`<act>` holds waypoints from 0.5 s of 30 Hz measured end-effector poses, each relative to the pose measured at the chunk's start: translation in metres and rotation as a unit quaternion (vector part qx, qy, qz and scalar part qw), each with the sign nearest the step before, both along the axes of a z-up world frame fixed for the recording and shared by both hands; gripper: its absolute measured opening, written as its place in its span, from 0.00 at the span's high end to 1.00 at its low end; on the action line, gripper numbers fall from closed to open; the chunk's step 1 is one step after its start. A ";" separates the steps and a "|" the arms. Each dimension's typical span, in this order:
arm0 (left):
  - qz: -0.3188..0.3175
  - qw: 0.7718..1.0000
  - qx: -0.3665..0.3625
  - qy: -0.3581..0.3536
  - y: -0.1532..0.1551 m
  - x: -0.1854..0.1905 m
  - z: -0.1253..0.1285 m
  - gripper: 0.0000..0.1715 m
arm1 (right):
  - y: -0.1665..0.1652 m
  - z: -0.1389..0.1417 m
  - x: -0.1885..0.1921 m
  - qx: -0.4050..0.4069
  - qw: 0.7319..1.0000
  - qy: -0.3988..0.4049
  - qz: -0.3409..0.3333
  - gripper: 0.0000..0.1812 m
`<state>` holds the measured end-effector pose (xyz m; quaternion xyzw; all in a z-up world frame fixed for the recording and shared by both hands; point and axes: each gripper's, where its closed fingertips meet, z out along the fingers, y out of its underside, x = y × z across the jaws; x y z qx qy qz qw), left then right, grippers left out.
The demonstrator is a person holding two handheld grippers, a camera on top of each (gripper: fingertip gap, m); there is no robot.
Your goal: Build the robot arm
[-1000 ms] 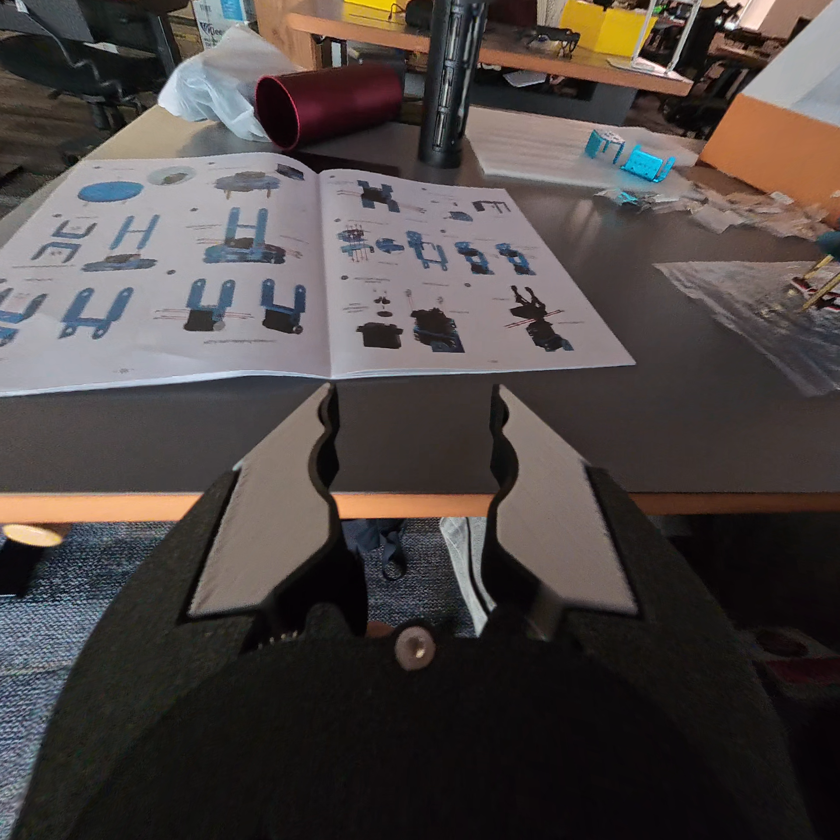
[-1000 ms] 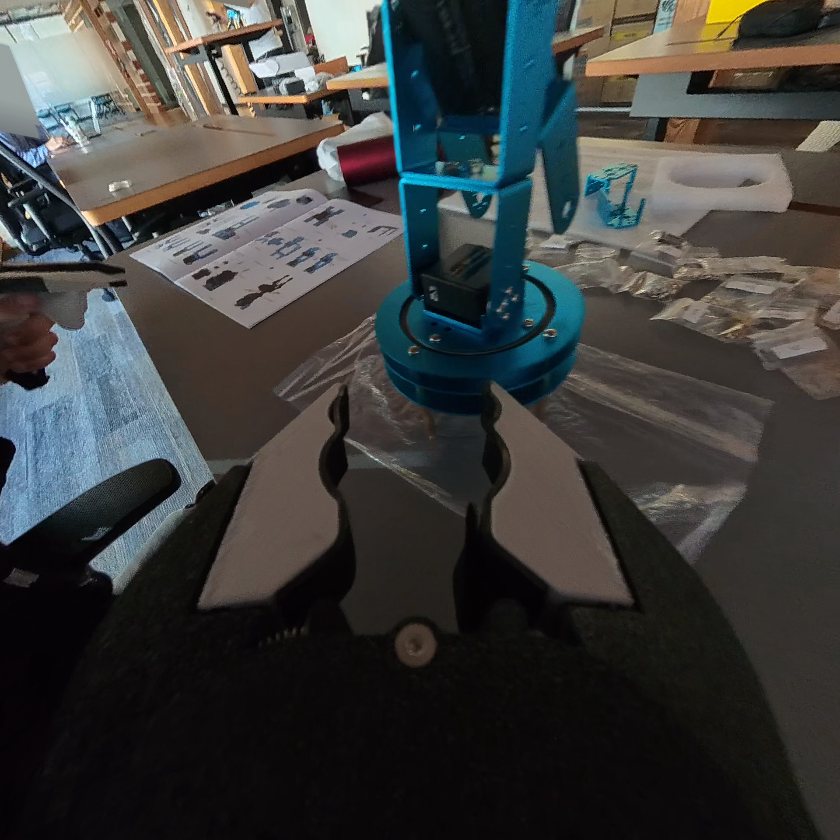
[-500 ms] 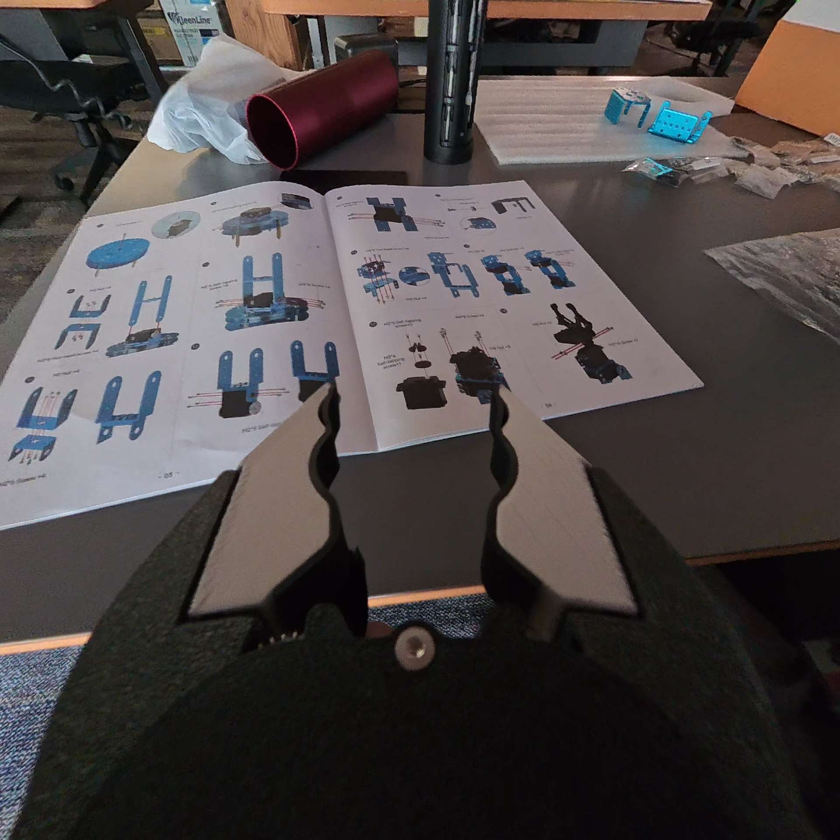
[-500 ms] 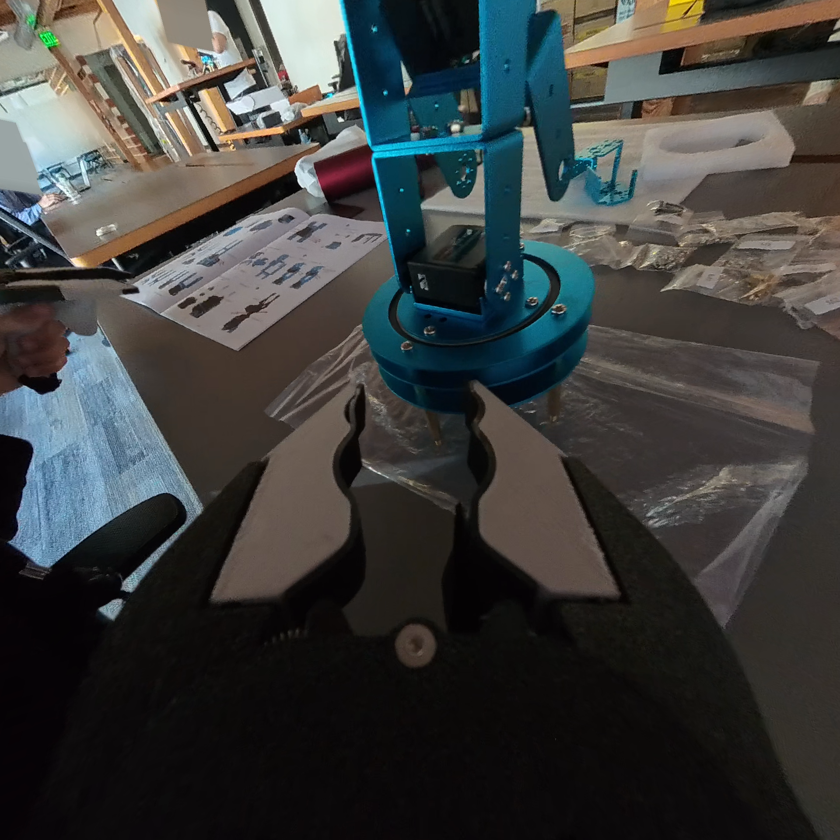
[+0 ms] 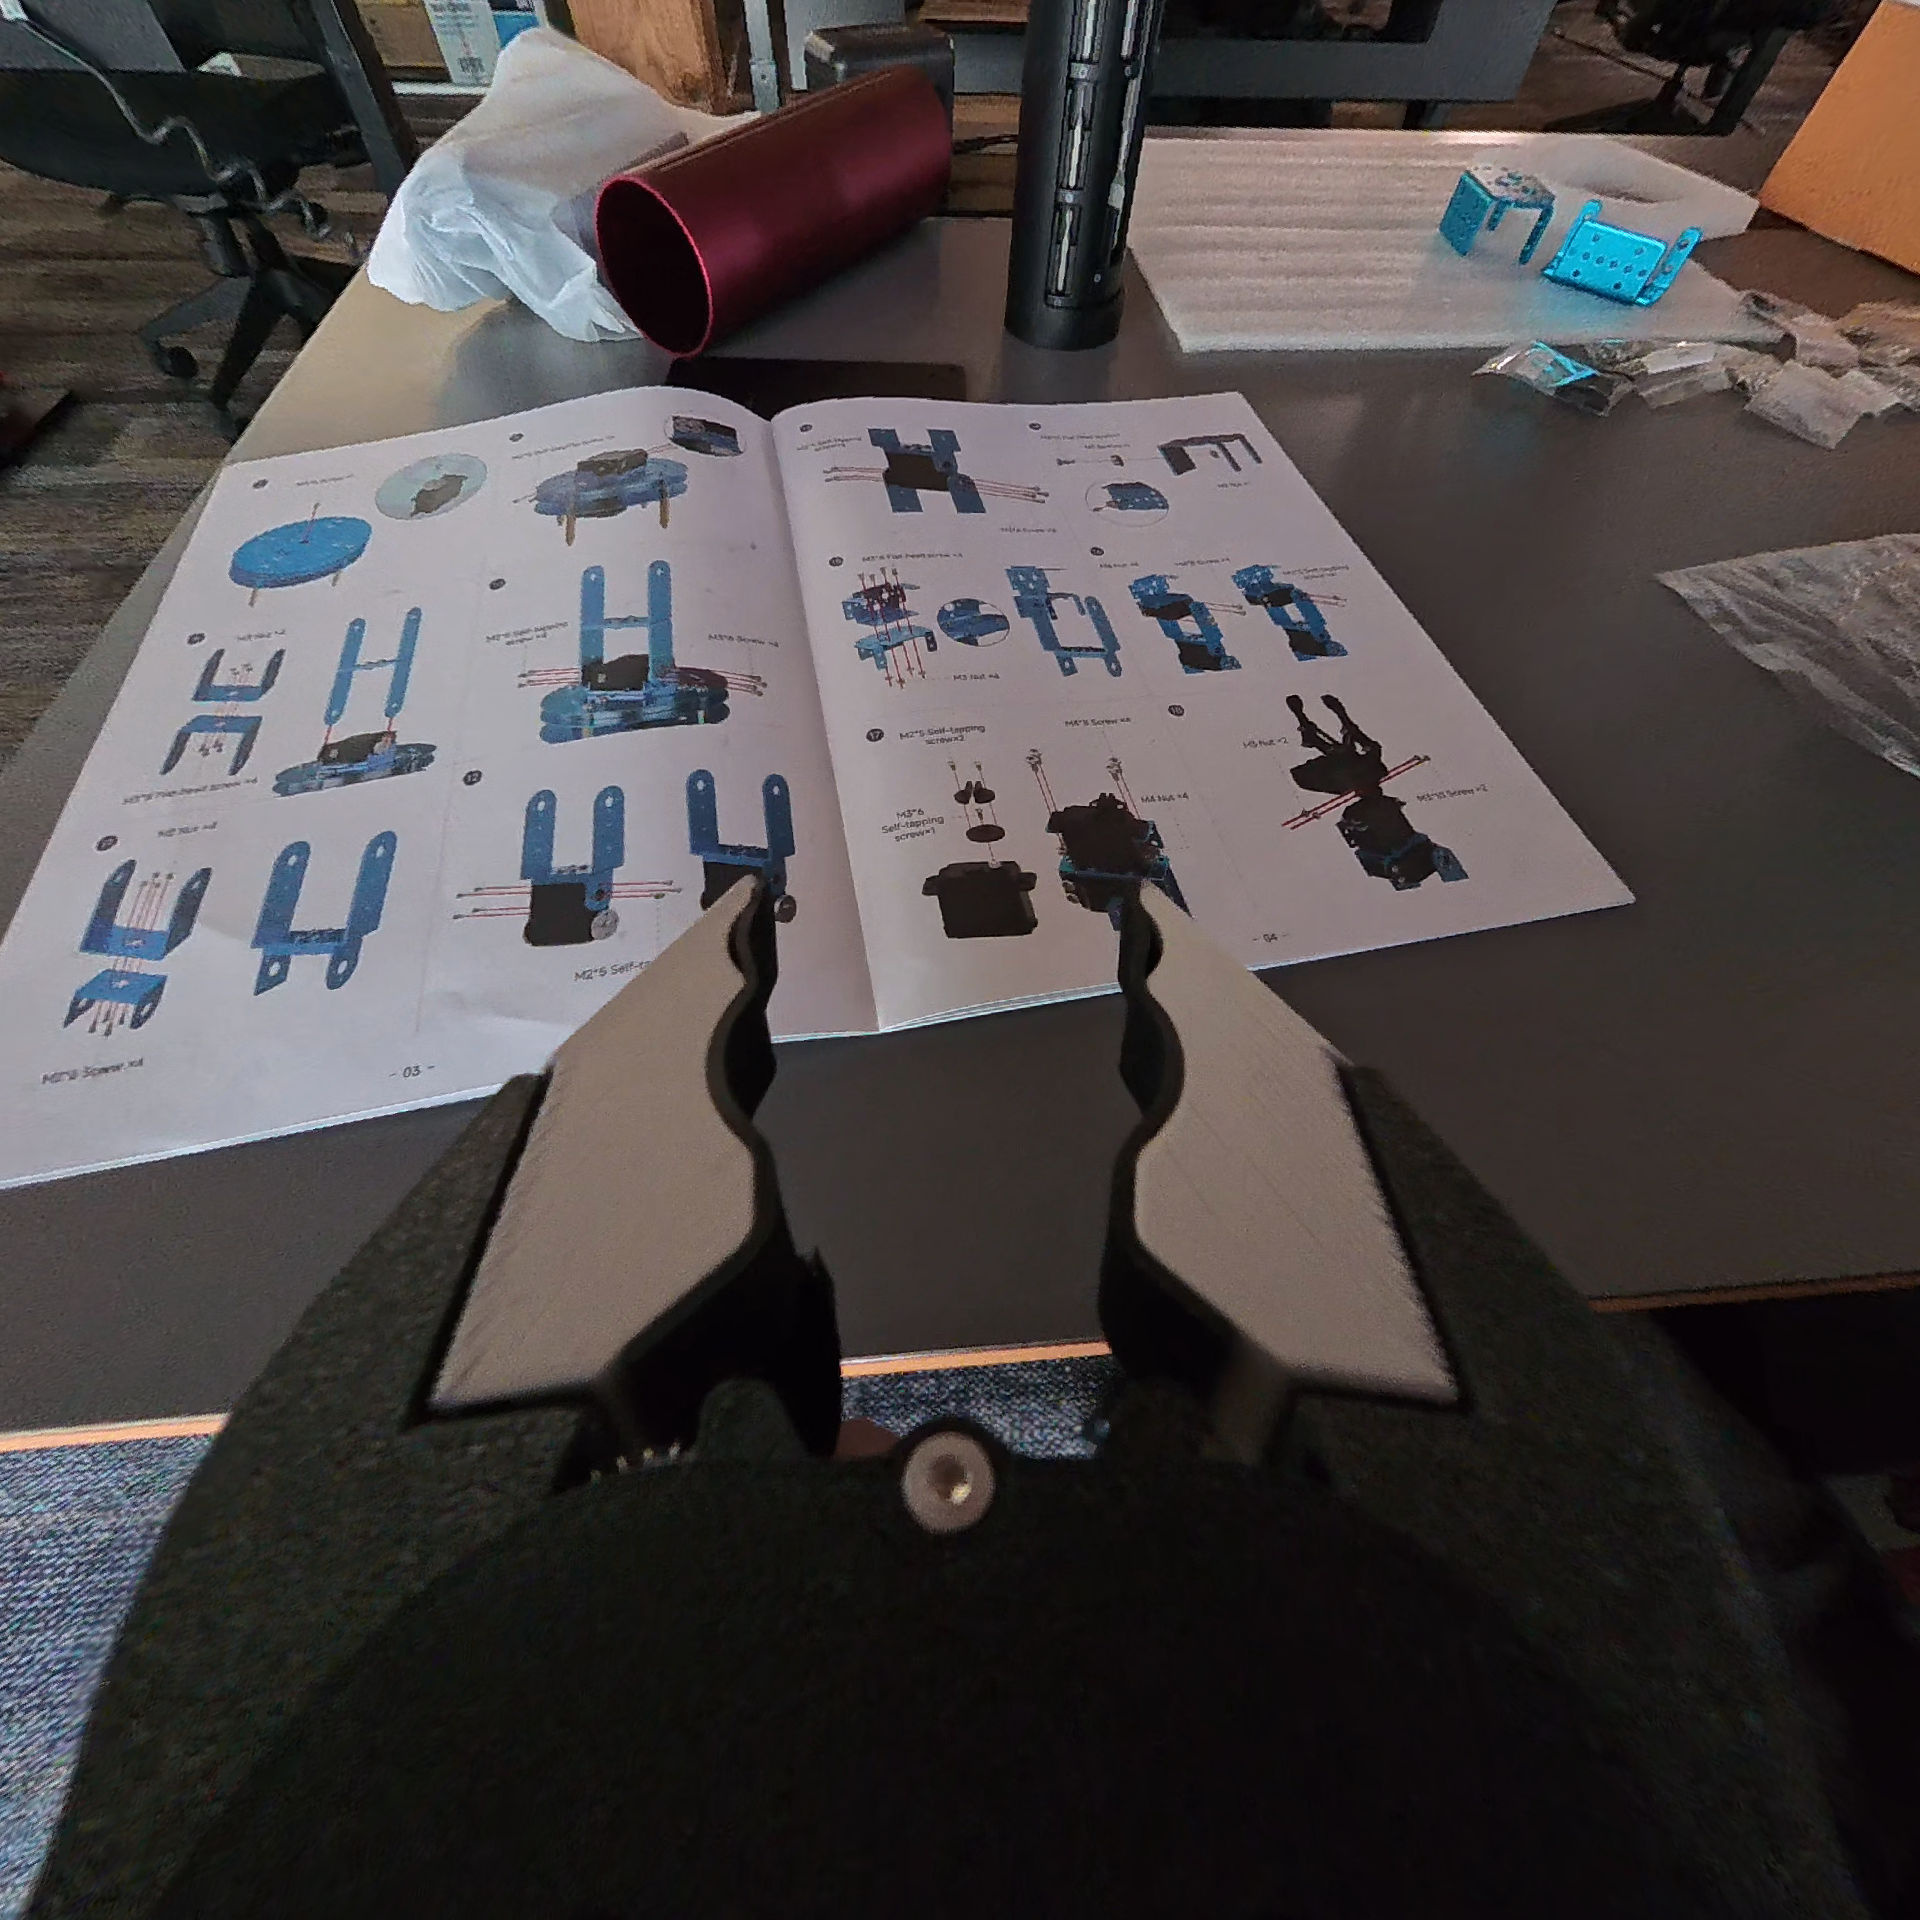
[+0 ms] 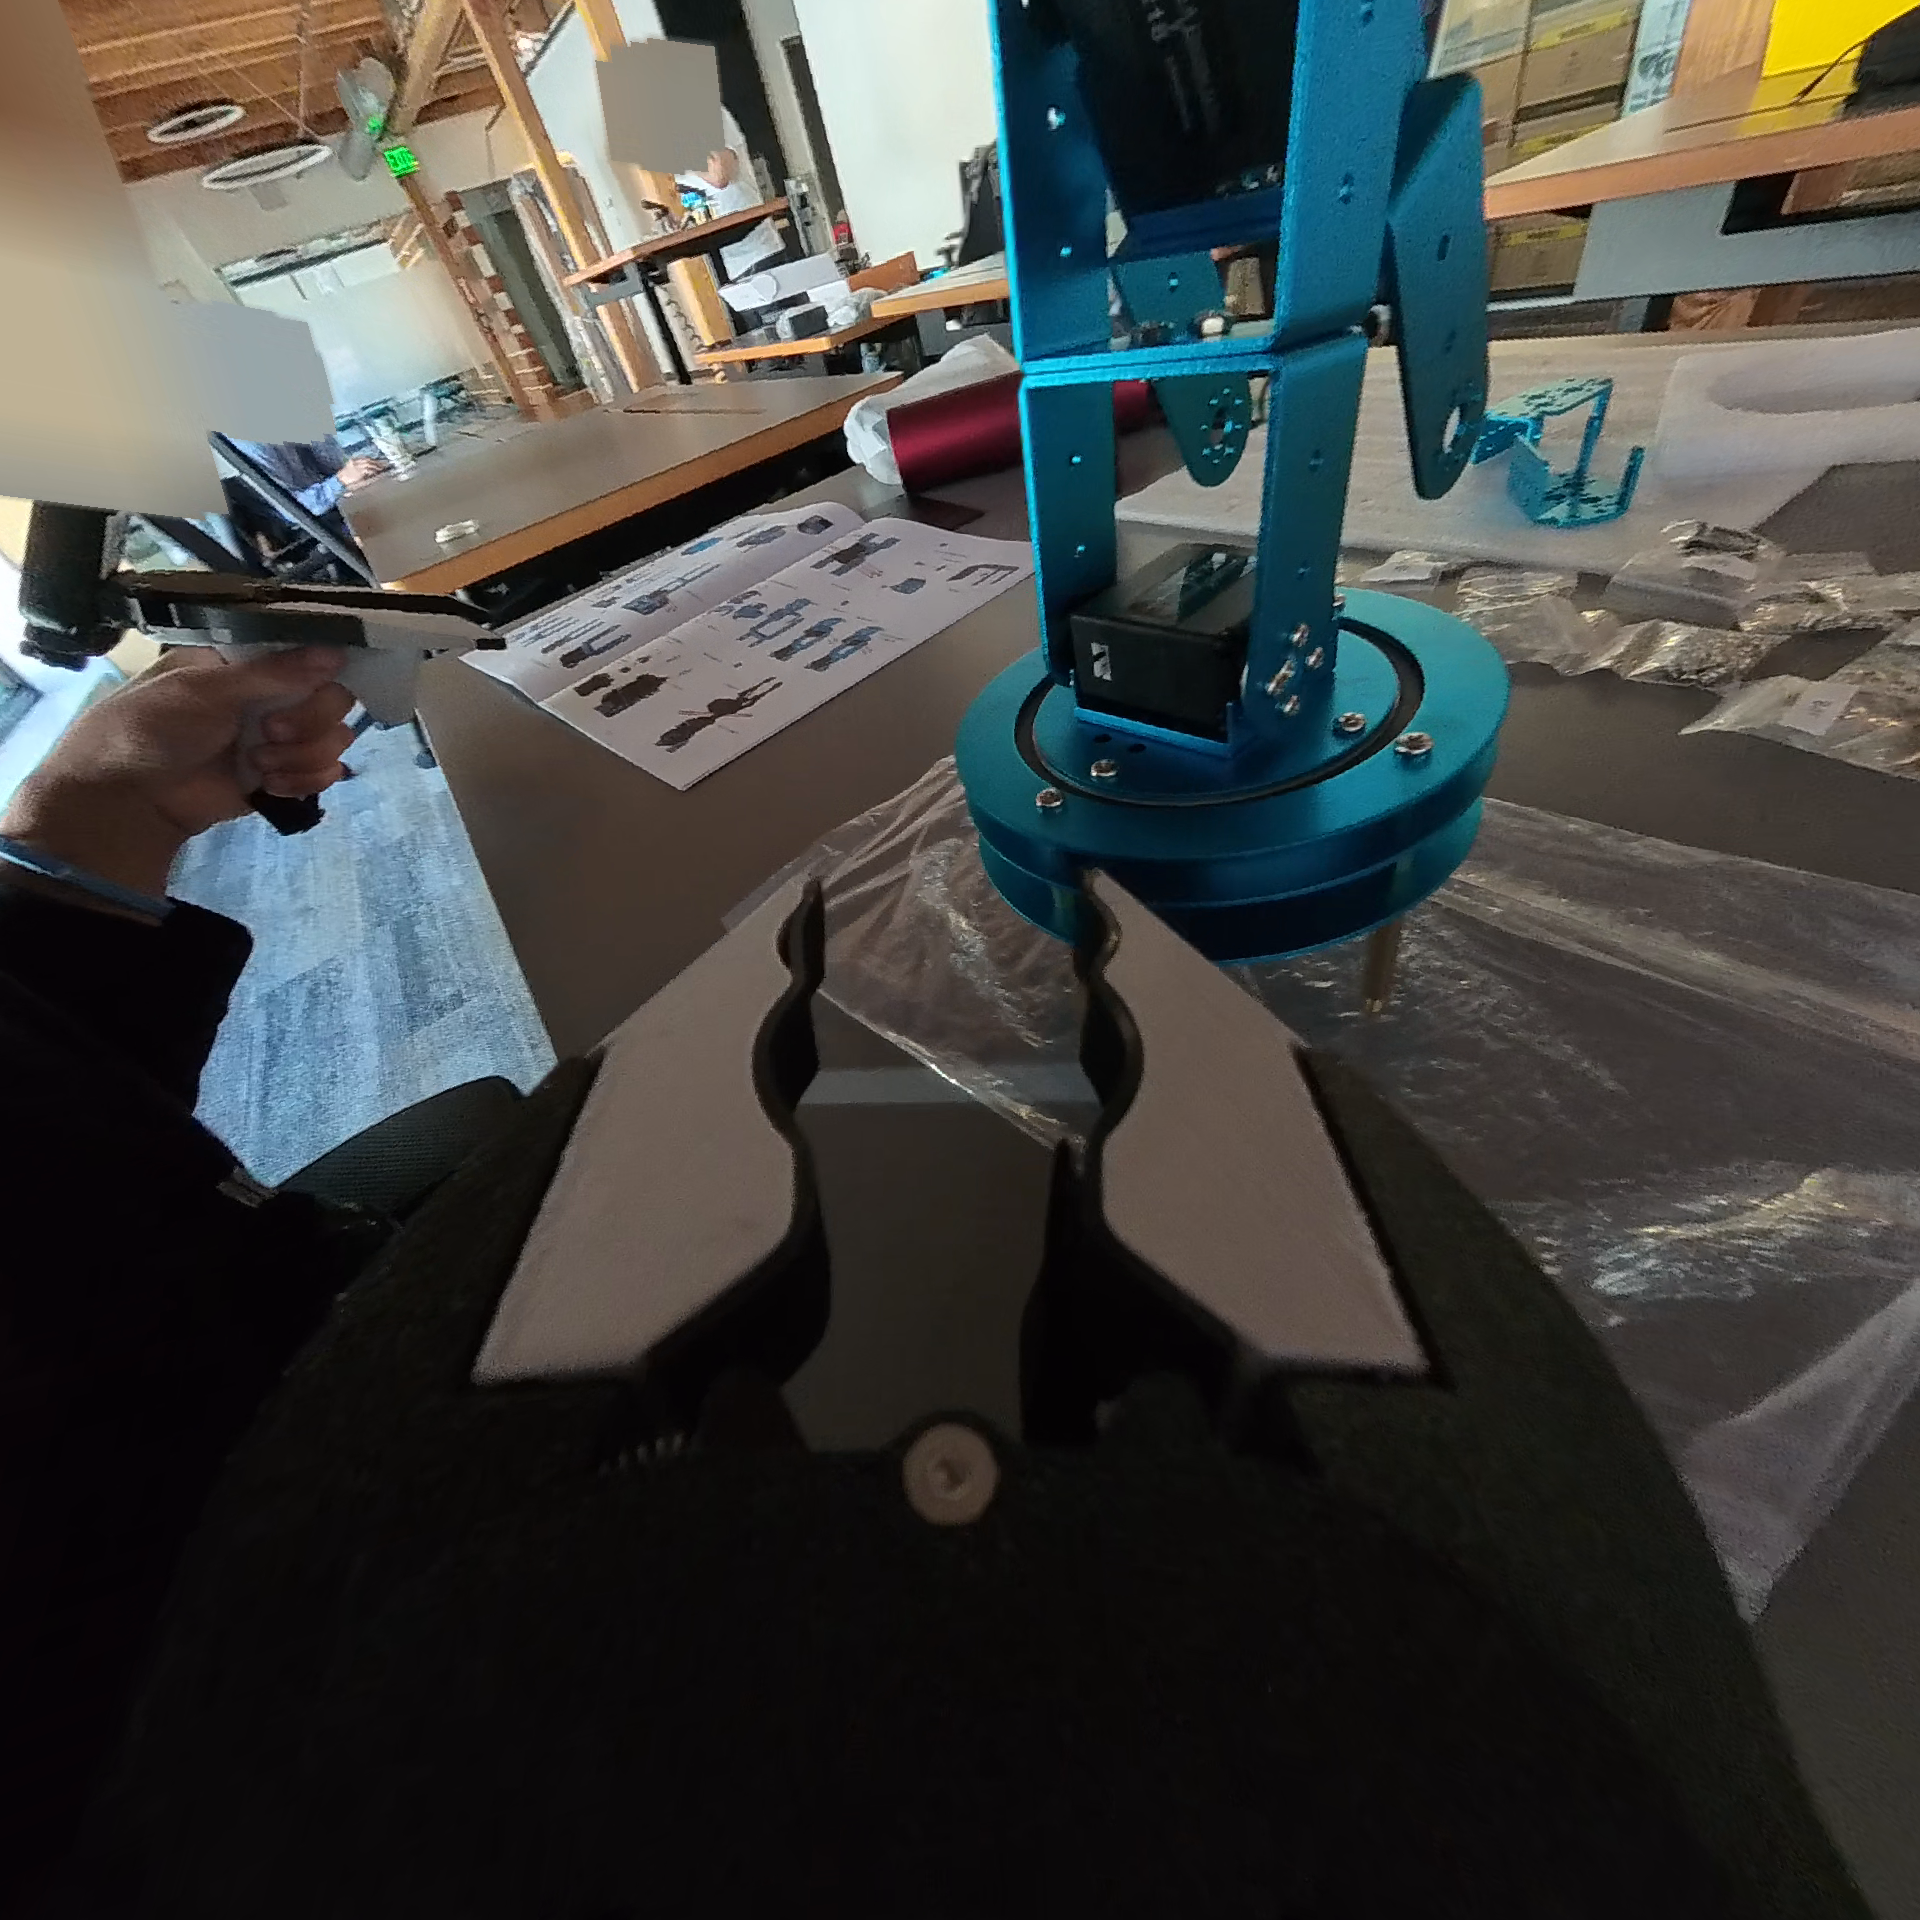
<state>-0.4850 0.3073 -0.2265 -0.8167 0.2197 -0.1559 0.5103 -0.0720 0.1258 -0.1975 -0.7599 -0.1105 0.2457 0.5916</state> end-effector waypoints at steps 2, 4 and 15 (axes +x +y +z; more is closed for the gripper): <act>0.002 1.000 0.003 0.005 0.000 0.002 0.002 0.62 | -0.001 0.000 -0.003 -0.002 1.000 0.003 0.013 0.73; 0.000 1.000 0.004 0.002 -0.001 0.005 0.004 0.62 | -0.002 0.000 -0.005 -0.001 1.000 0.002 0.019 0.74; -0.021 1.000 -0.006 0.005 -0.001 0.030 0.004 0.62 | -0.004 0.003 -0.006 0.006 1.000 0.008 0.023 0.73</act>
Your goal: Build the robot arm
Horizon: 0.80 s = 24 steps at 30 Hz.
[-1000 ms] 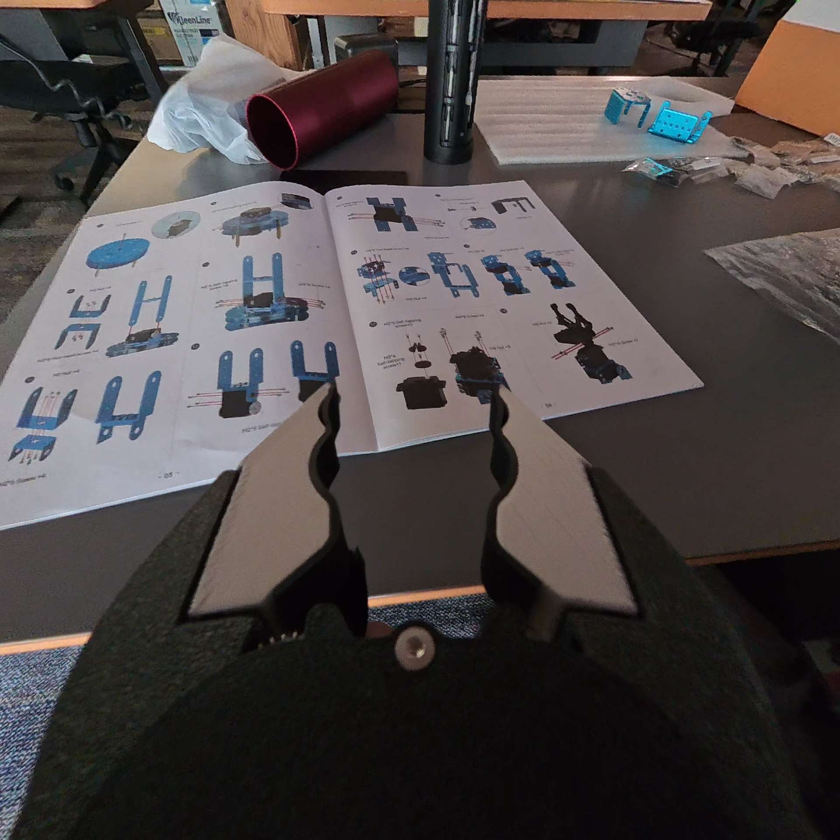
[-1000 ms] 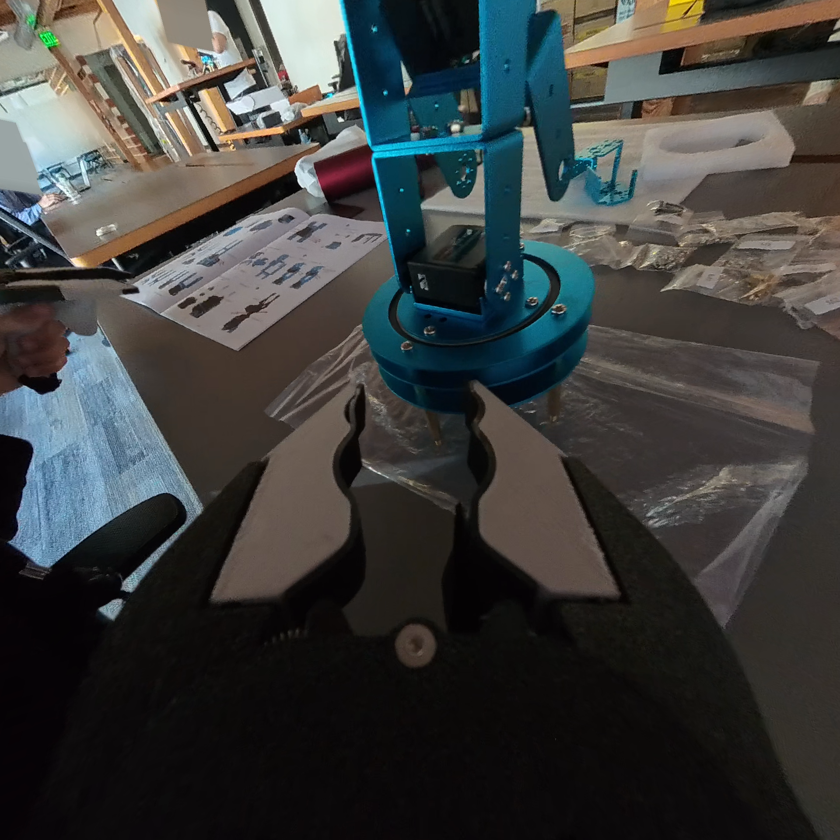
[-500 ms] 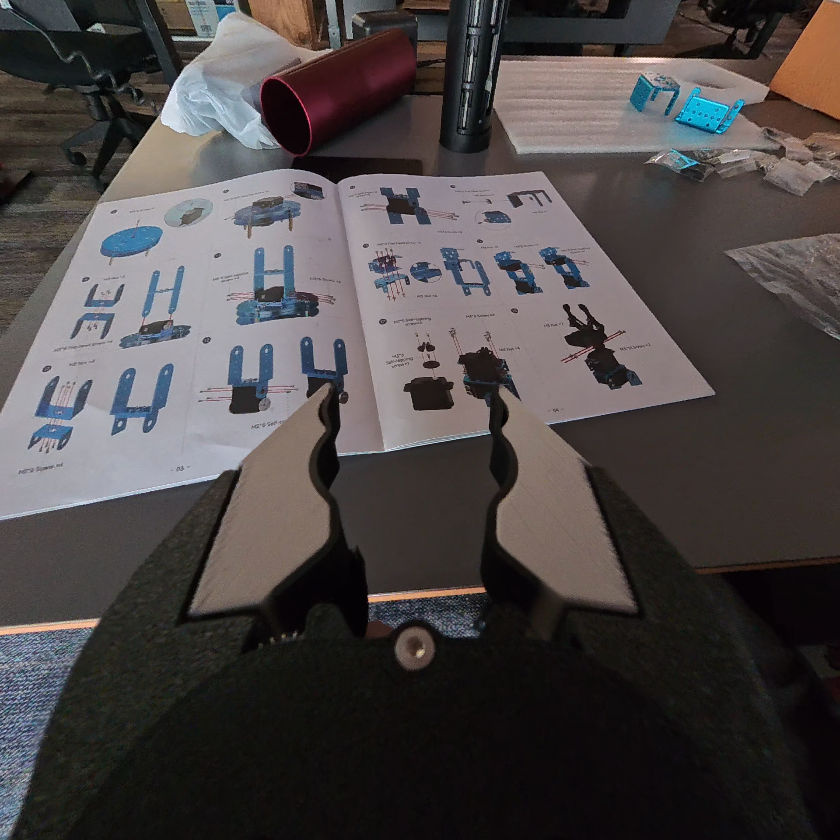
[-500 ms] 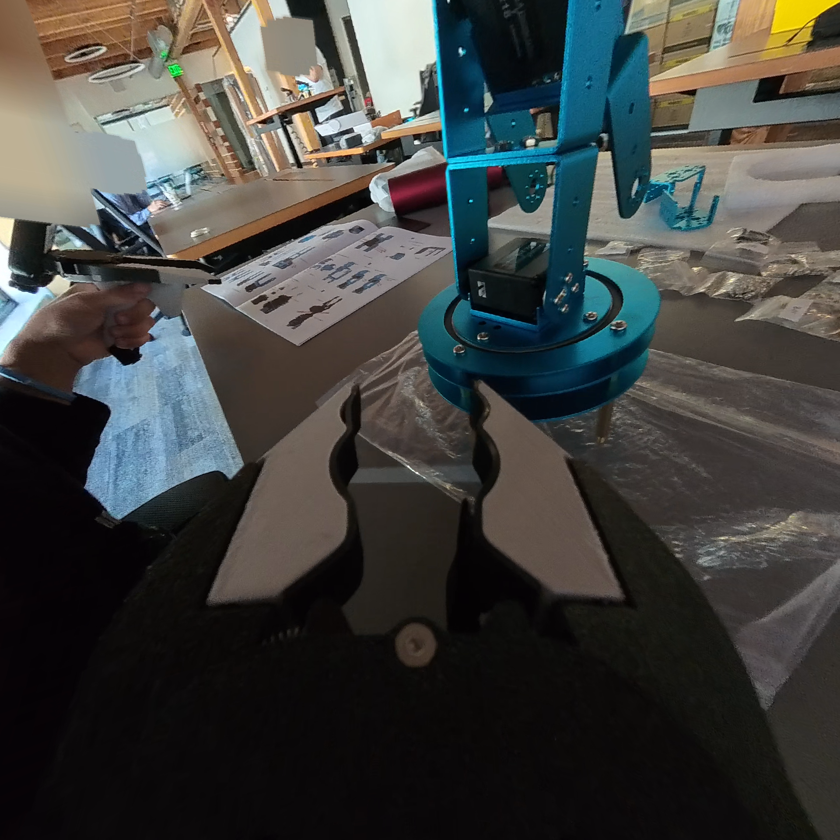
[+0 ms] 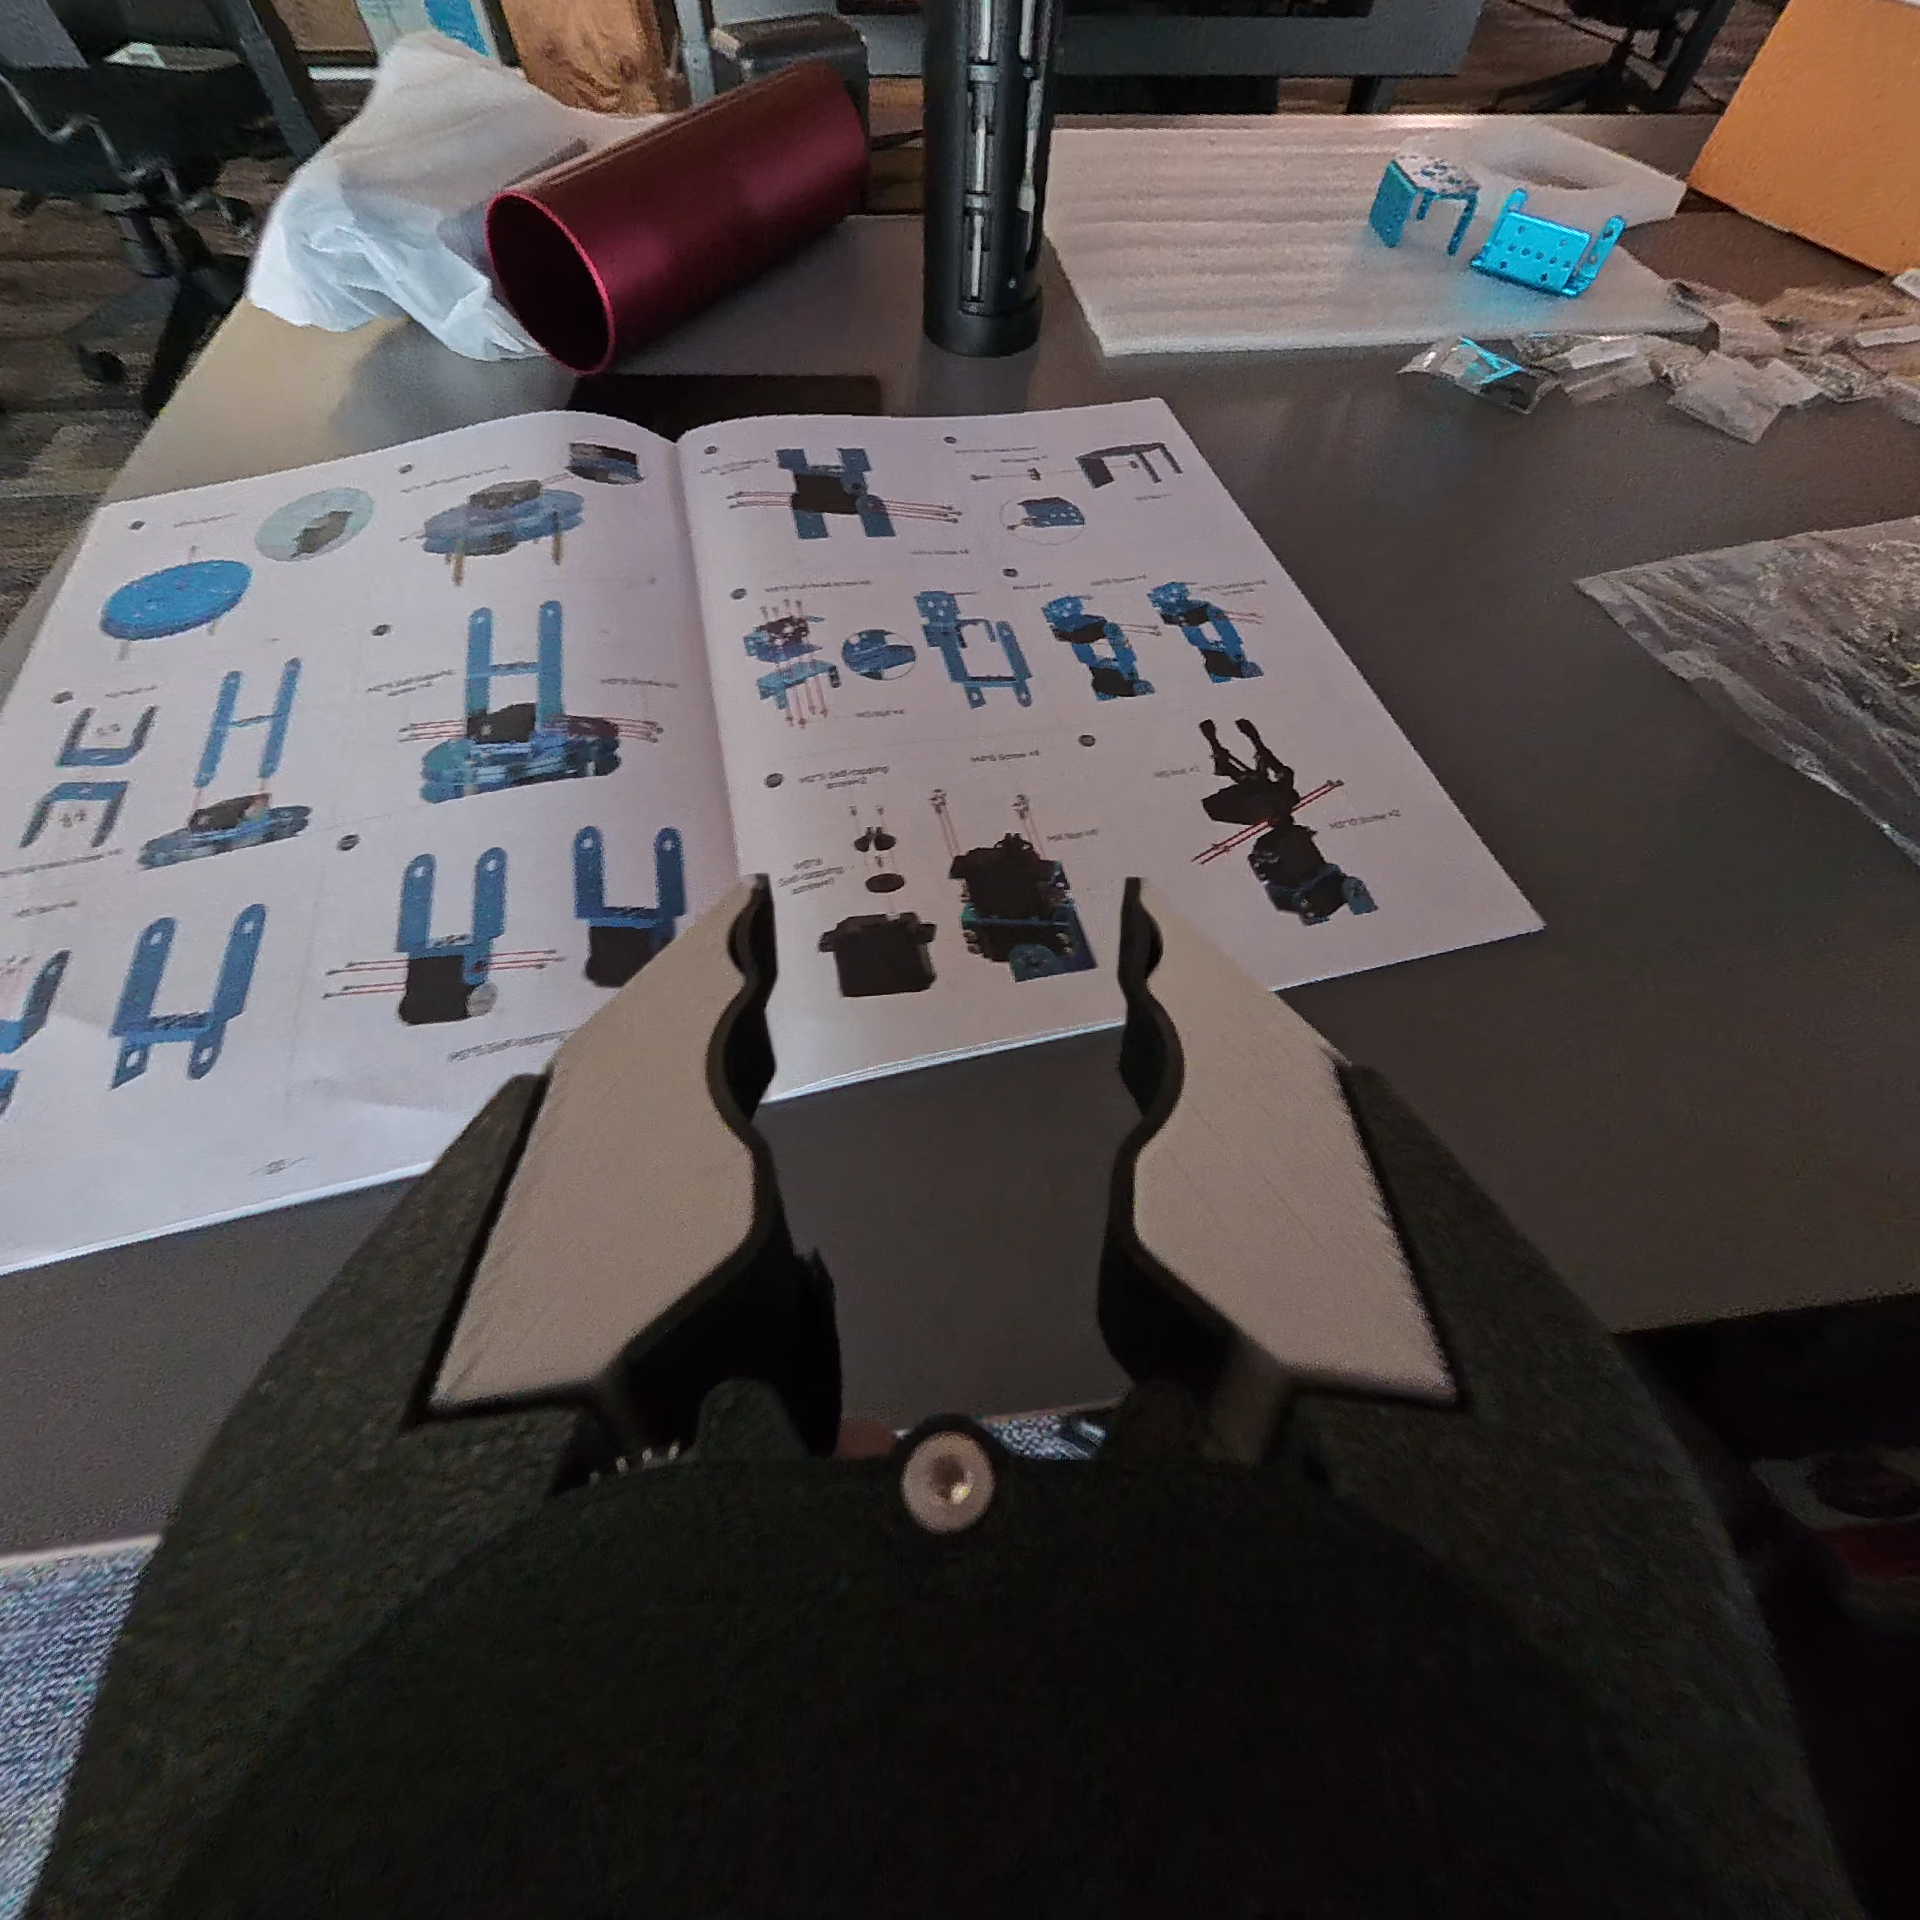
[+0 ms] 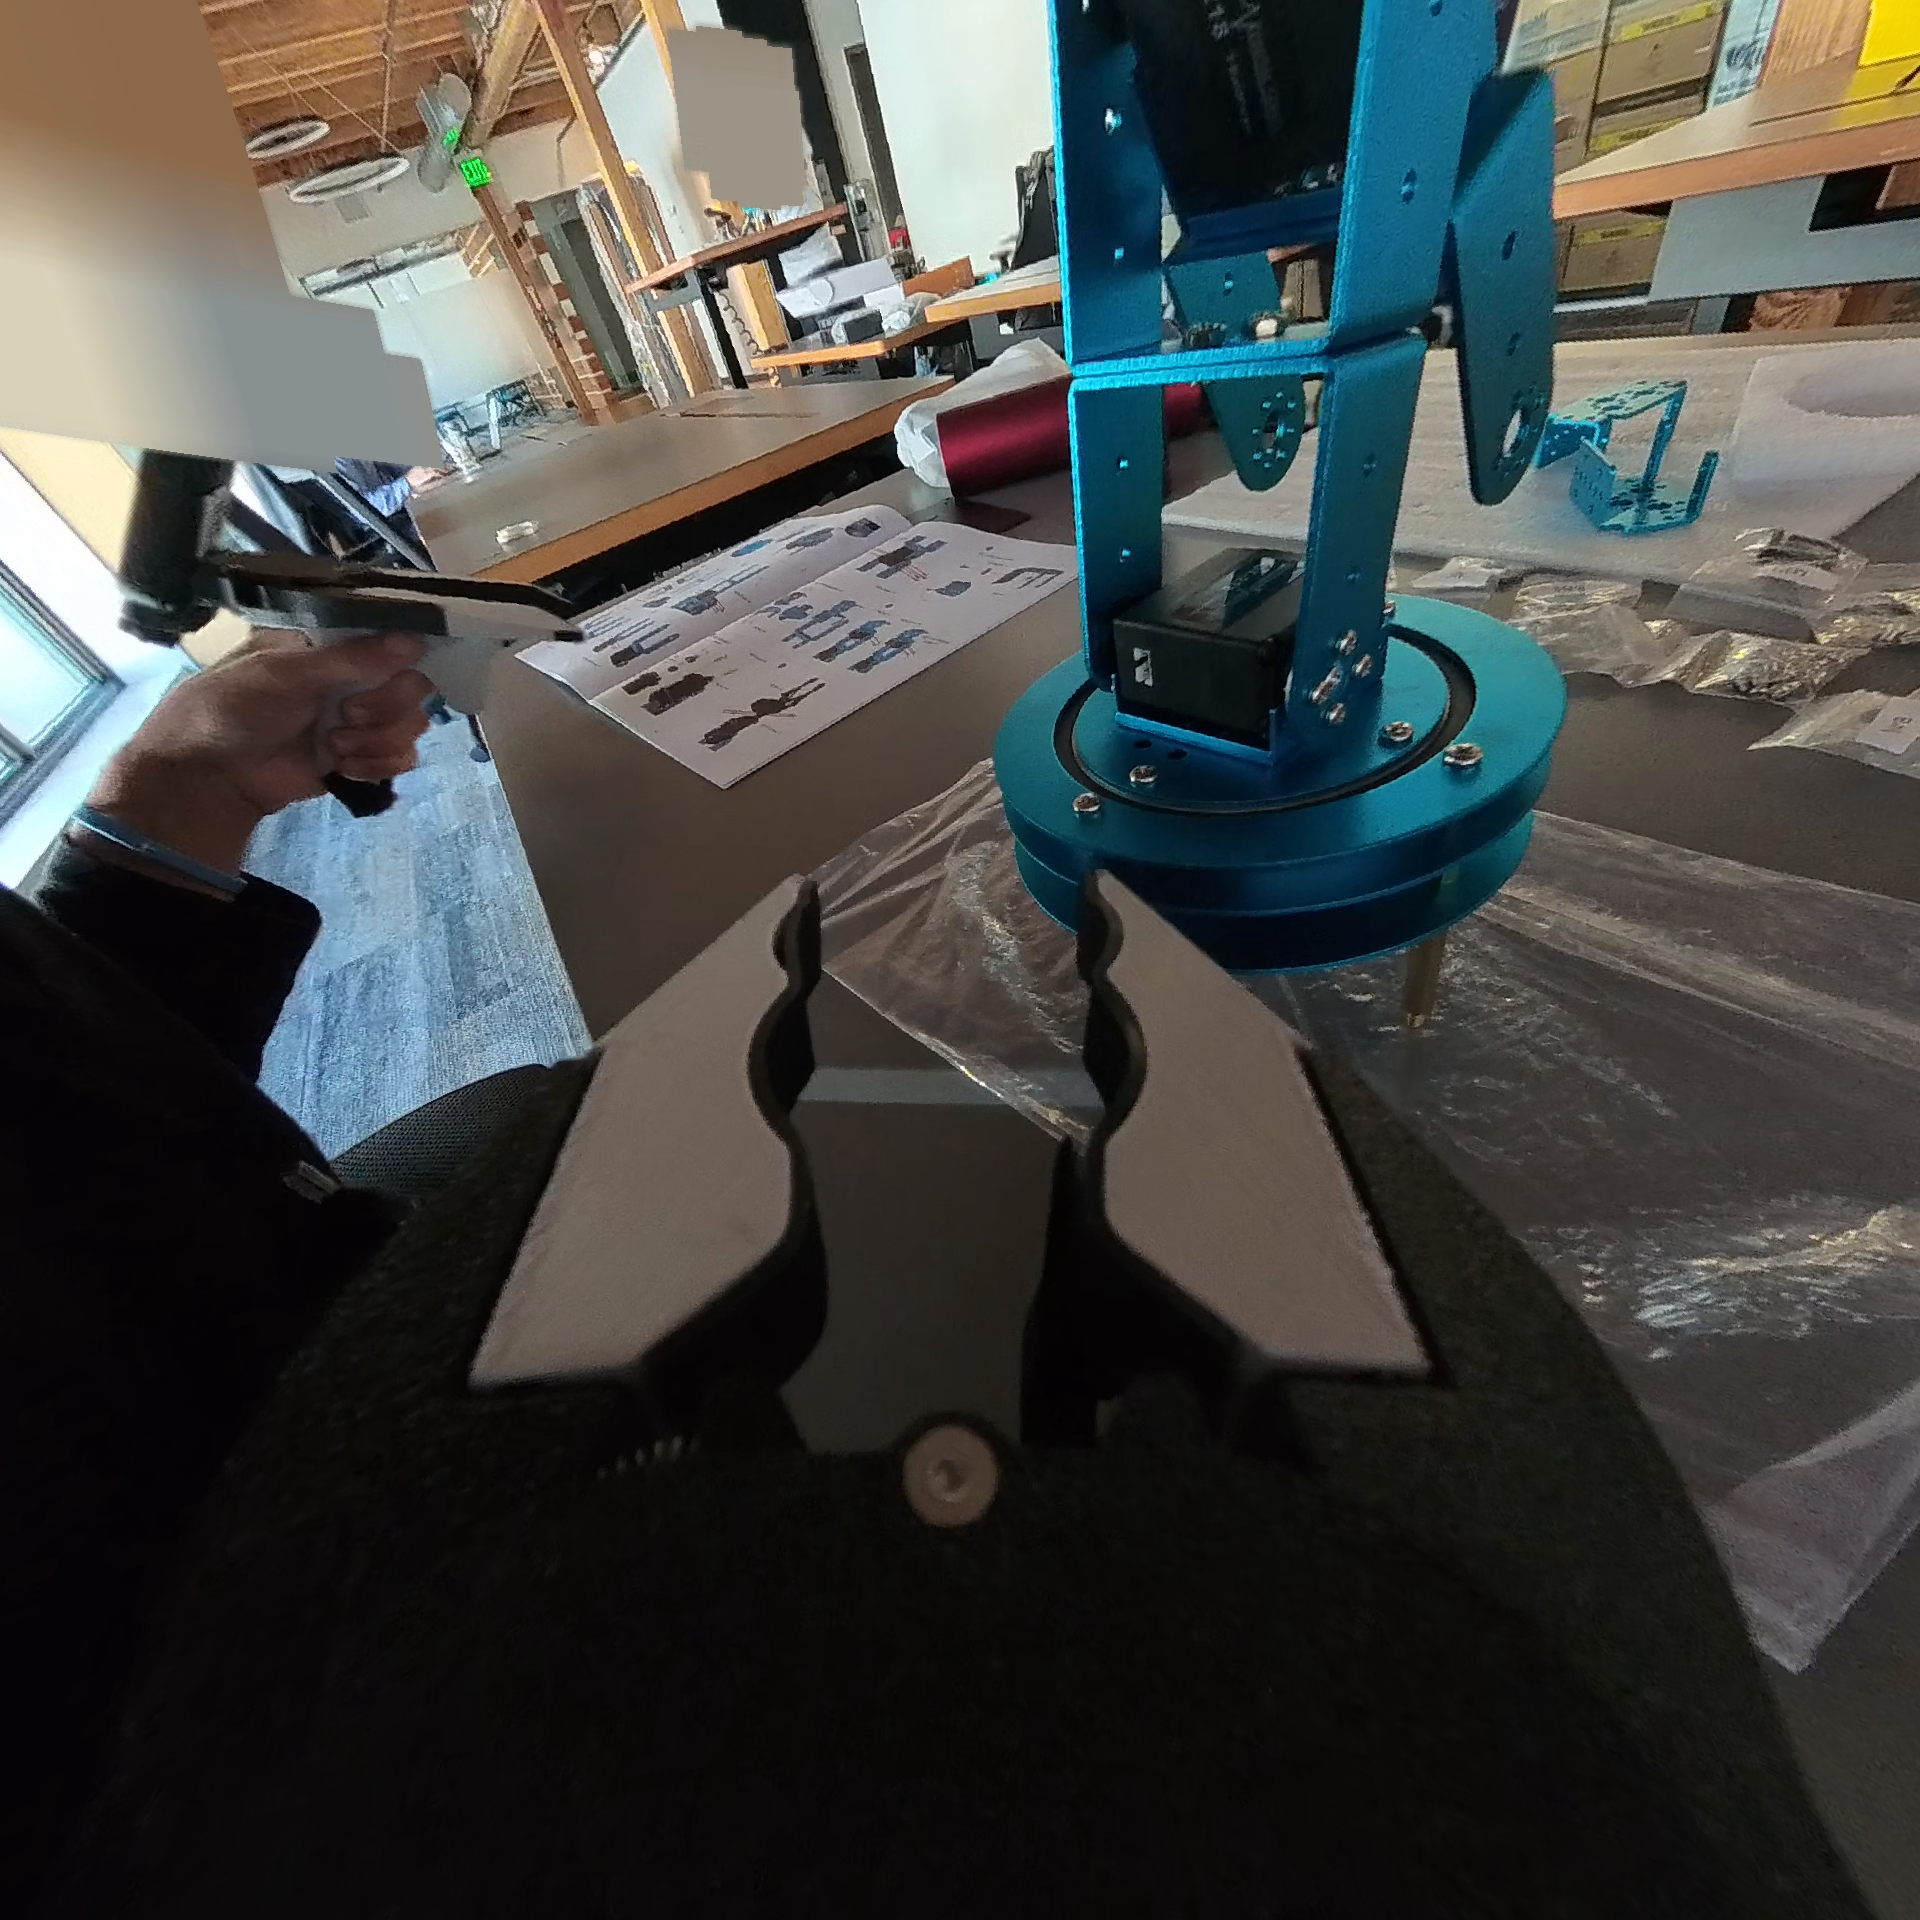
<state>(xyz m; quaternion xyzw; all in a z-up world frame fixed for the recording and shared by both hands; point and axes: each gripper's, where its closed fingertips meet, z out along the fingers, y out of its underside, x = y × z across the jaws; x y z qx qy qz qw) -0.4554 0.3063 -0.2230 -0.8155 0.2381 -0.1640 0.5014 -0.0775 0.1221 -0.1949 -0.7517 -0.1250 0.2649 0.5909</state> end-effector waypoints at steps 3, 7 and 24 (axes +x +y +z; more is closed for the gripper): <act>-0.016 1.000 -0.011 -0.006 0.003 0.019 -0.002 0.62 | -0.005 0.017 0.012 0.025 0.999 0.023 -0.004 0.73; -0.068 0.998 -0.015 0.006 0.020 0.065 0.006 0.63 | -0.003 0.062 0.087 0.072 0.990 -0.068 -0.101 0.74; -0.083 0.980 -0.076 0.163 0.092 0.152 0.011 0.64 | 0.111 0.015 0.182 -0.064 0.988 -0.134 -0.050 0.71</act>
